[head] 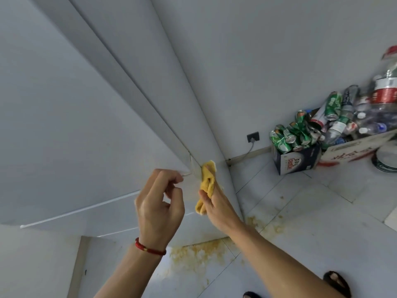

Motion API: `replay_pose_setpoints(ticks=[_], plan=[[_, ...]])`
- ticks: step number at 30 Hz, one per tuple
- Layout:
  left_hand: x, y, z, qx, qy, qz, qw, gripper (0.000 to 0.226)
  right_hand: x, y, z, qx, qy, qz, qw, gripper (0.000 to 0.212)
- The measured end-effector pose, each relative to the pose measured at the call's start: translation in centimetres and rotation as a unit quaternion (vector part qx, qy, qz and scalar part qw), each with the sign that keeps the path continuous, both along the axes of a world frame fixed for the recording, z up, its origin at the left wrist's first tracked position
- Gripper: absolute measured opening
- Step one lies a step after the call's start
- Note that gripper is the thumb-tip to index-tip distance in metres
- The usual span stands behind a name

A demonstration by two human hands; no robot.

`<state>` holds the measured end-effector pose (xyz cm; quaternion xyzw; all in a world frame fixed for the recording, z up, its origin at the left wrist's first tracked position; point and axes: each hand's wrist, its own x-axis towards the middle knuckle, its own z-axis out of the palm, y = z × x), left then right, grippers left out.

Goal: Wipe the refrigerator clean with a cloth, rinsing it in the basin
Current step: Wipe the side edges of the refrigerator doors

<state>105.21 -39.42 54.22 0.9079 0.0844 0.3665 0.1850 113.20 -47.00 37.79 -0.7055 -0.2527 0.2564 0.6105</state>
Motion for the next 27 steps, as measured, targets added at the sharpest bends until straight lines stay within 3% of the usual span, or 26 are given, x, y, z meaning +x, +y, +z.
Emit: replay_pose_setpoints(ticks=[4,8,12,15,18,21,24,27], plan=[[-1.3,0.2,-1.7,-0.002,0.043,0.005,0.999,0.024,0.2,-1.2,-1.7,-0.093,0.013,0.022,0.995,0.067],[-1.6,0.2,-2.2,-0.002,0.053,0.015,0.998,0.023,-0.4,0.1,4.2,0.050,-0.109,-0.022,0.993,0.072],[-1.7,-0.6,-2.4,0.004,0.073,0.023,0.997,0.024,0.1,1.7,4.8,0.155,-0.145,-0.052,0.976,0.070],[-1.2,-1.4,-3.4,-0.004,0.120,0.023,0.993,0.025,-0.1,1.0,-1.8,0.111,-0.084,-0.036,0.990,0.072],[-0.4,-2.0,-5.8,0.001,0.174,0.016,0.985,0.032,-0.5,-0.3,-10.2,-0.001,0.008,-0.001,1.000,0.076],[0.3,-2.6,-8.0,0.033,0.214,0.015,0.976,0.041,0.0,-1.1,-15.6,-0.076,0.026,0.032,0.996,0.084],[0.6,-2.9,-9.2,0.087,0.253,-0.009,0.964,0.047,-0.3,-1.1,-14.3,-0.088,0.017,0.037,0.995,0.084],[0.4,-2.7,-10.6,0.160,0.250,-0.023,0.955,0.044,-0.7,-1.1,-9.7,0.006,-0.056,0.017,0.998,0.079]])
